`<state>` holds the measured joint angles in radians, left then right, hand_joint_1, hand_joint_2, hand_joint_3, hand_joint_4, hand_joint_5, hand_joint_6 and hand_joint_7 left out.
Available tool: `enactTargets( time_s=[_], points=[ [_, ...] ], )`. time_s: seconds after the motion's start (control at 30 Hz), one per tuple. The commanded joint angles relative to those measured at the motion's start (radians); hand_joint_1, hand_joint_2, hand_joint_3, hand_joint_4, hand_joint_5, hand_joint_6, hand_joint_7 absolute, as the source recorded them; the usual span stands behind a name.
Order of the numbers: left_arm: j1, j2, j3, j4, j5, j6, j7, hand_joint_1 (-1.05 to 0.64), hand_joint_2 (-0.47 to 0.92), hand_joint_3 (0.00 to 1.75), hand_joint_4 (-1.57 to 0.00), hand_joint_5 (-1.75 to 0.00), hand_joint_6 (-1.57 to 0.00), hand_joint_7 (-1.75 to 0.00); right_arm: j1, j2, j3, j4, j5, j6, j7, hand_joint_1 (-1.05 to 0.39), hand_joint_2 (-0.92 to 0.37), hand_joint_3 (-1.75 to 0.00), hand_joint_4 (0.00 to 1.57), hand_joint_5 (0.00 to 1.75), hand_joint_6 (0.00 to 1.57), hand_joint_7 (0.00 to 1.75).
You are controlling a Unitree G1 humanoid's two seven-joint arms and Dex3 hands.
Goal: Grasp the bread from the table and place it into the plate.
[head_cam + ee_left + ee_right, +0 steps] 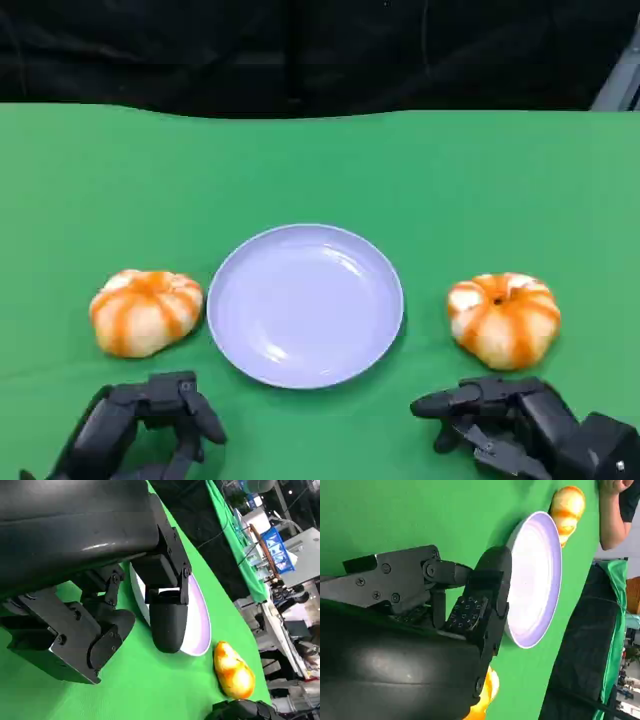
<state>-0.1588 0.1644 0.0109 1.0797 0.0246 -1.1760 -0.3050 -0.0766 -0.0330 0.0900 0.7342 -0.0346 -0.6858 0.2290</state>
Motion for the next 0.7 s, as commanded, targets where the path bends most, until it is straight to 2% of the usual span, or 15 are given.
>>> enactTargets(
  time_s=[0.03, 0.7],
  points=[
    [-0.005, 0.017, 0.008, 0.003, -0.008, 0.006, -0.005, 0.08, 0.43, 1.33, -0.84, -1.53, -0.89, -1.26, 0.001, -0.009, -0.004, 0.008, -0.006, 0.025, -0.005, -0.07, -0.92, -0.37, 0.80, 1.11, 1.18, 0.16],
    [-0.011, 0.014, 0.013, 0.011, -0.009, 0.000, 0.002, 0.08, 0.42, 1.33, -0.85, -1.51, -0.90, -1.25, -0.005, -0.009, -0.004, 0.017, -0.009, 0.024, -0.010, -0.08, -0.92, -0.36, 0.79, 1.11, 1.18, 0.16]
  ],
)
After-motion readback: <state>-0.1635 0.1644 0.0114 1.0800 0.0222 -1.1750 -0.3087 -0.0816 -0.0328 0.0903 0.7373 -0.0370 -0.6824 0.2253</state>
